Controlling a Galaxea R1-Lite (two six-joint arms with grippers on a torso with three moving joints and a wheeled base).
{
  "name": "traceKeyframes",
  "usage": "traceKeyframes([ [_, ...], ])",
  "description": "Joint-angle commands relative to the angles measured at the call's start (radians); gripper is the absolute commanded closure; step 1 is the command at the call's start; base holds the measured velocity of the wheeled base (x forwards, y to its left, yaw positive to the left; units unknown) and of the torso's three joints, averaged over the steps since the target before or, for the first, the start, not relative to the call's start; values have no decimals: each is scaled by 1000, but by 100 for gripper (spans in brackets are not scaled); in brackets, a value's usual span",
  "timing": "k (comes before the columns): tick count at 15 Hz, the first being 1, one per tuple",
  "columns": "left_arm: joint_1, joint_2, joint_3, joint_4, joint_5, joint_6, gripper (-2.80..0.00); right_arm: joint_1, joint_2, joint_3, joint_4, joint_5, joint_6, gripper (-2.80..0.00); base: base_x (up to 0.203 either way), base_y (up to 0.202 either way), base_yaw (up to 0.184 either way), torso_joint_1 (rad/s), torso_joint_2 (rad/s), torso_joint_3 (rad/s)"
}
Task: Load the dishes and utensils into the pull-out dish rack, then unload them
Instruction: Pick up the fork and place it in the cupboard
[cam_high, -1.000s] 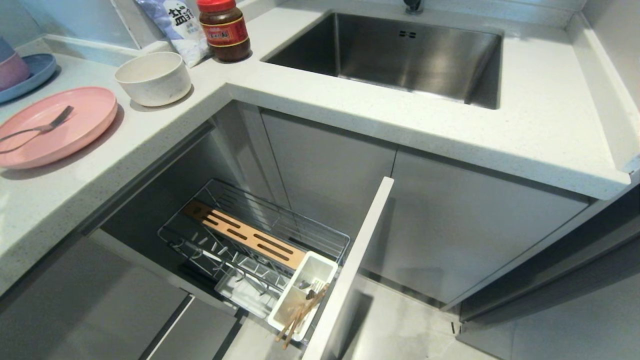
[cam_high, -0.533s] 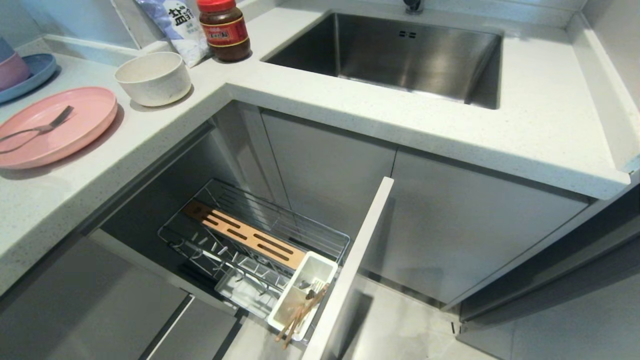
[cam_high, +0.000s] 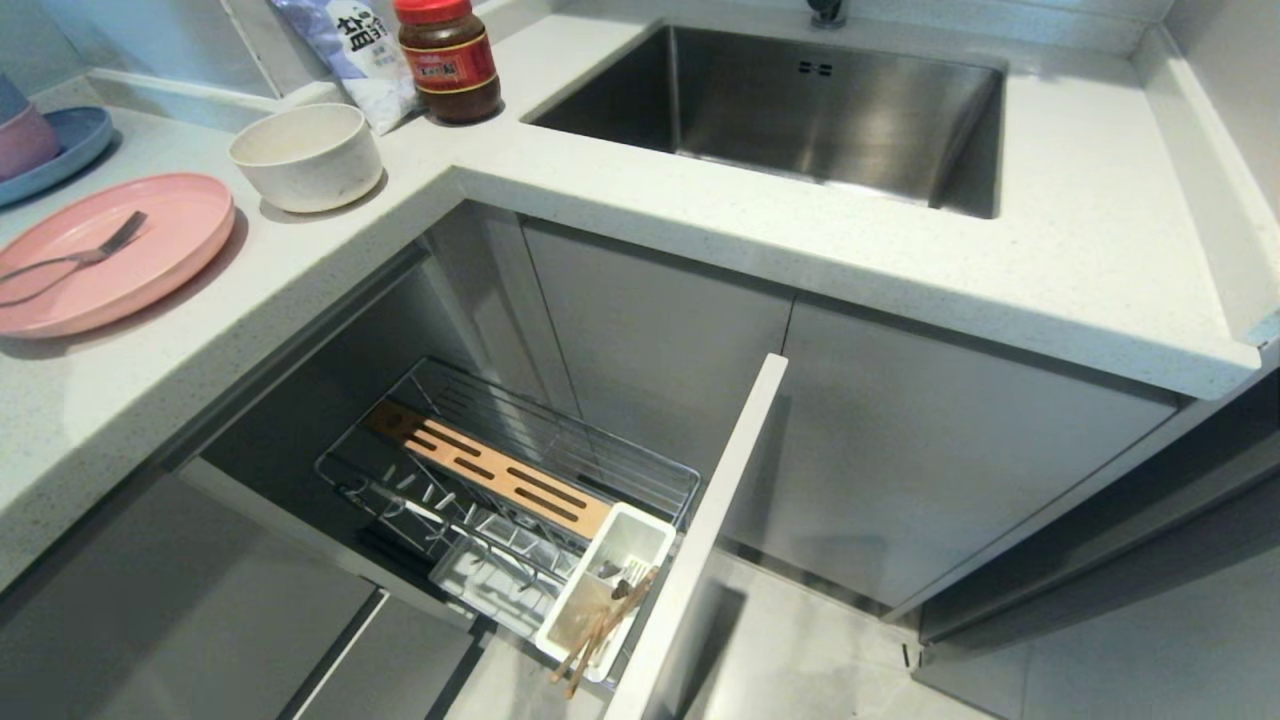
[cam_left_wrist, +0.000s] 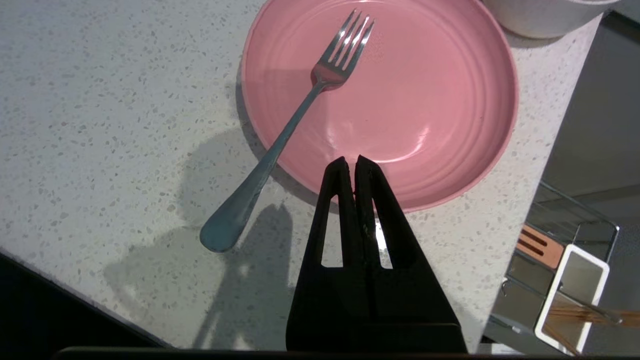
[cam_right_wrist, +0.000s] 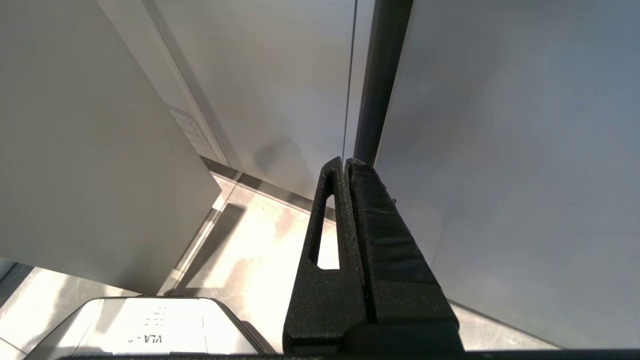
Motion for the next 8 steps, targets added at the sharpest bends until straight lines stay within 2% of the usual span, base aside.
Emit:
traceKeyframes([
  [1,17,45,-4,-4,-8,12,0,0,-4,2,0,0,0,0,0,0,0,0,0,0],
  [4,26,83,-4,-39,-12,19,0,0,-4,2,0,0,0,0,0,0,0,0,0,0],
  [8,25,126,-3,-51,-78,42,0,0,-4,2,0,0,0,0,0,0,0,0,0,0],
])
